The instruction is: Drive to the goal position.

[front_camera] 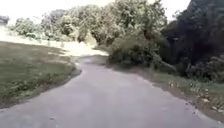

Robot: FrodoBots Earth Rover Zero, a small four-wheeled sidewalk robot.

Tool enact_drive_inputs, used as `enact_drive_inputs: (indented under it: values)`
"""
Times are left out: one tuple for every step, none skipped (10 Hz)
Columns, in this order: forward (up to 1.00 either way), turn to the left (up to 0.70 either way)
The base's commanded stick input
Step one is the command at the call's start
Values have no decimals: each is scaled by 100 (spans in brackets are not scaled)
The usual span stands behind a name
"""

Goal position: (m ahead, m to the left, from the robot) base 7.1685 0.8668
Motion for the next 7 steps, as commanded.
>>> enact_drive_inputs:
  values:
    - [100,0]
    - [100,0]
    - [100,27]
    - [100,27]
    - [100,27]
    - [100,27]
    - [100,27]
